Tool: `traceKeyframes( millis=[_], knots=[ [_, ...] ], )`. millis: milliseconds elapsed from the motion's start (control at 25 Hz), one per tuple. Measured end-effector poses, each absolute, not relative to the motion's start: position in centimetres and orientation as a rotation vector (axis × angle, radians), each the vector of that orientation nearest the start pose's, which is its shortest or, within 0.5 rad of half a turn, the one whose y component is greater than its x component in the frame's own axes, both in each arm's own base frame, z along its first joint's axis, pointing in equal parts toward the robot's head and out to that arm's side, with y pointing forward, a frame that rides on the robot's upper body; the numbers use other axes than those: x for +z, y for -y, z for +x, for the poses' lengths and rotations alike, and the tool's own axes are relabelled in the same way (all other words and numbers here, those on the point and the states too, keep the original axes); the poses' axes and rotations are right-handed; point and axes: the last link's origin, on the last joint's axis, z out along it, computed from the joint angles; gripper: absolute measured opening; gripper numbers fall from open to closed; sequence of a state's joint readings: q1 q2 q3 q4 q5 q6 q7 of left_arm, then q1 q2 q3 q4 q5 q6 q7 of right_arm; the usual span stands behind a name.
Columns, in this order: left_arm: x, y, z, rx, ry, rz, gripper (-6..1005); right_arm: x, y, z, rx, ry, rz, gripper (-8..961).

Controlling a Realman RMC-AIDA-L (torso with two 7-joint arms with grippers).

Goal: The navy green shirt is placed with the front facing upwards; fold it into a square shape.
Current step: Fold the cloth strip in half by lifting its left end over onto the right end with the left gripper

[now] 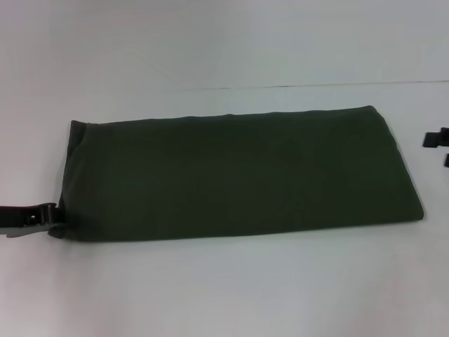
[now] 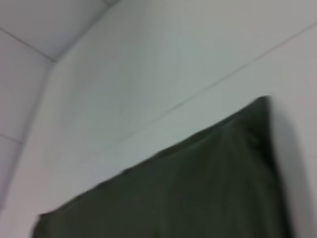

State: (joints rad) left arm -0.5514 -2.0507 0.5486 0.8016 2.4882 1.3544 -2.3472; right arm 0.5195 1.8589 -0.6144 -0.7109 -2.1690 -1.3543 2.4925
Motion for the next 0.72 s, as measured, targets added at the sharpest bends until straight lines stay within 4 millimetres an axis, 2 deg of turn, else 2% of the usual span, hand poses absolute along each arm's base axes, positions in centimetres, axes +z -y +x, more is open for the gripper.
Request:
traceKeyframes(
  millis=[80,200,400,720],
  knots=[
    [4.0,-34.8,-33.1,-0.264,1.741,-2.069,79,12.1,-37.3,33.3,0.5,-1.85,-1.847,835],
    [4.0,-34.8,-33.0,-0.264,1.74,-2.071,79,12.1,-38.3,32.5,0.388,-1.854,-1.848,834],
    [4.0,-34.9,-32.9,-0.265,1.739,-2.073,77,10.1,-39.6,31.4,0.191,-1.845,-1.893,833],
    [4.0,-34.9,-33.0,-0.264,1.735,-2.072,75,7.9,-39.7,30.8,0.093,-1.846,-1.944,831]
  ],
)
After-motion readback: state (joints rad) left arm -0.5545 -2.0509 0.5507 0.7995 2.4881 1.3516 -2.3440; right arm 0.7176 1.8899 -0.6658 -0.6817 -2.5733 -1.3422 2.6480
